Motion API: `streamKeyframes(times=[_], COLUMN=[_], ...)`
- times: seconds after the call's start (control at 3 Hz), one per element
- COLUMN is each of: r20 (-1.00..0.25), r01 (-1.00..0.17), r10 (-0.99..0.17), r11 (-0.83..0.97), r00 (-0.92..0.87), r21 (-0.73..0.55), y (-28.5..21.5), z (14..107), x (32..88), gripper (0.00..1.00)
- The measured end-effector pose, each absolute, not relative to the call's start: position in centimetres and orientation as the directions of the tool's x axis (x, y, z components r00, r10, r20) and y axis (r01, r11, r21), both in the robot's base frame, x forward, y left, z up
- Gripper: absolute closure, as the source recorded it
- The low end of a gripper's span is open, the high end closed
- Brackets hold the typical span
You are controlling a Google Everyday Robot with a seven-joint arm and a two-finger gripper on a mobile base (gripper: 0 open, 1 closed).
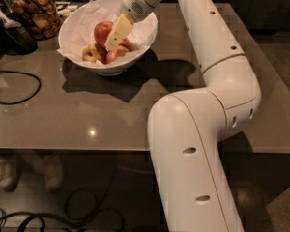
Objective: Pick apple from white bowl
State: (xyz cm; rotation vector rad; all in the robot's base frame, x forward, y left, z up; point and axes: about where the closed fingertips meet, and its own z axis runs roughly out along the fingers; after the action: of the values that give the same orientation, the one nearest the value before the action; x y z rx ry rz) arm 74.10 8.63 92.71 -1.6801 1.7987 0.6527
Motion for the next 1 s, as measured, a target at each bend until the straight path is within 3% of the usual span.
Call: streamKeyframes(times=[0.67, 1.0], r20=[-0.723, -0.742], r01=[-0.997, -0.997], r10=[-0.691, -0.670], r11=[0.065, 0.068], r00=[-0.021, -0.011], r21=[-0.034, -0.047], y=[8.9, 8.8], z=[92.7, 93.6], x=[74.0, 74.1], gripper=[0.00, 0.19])
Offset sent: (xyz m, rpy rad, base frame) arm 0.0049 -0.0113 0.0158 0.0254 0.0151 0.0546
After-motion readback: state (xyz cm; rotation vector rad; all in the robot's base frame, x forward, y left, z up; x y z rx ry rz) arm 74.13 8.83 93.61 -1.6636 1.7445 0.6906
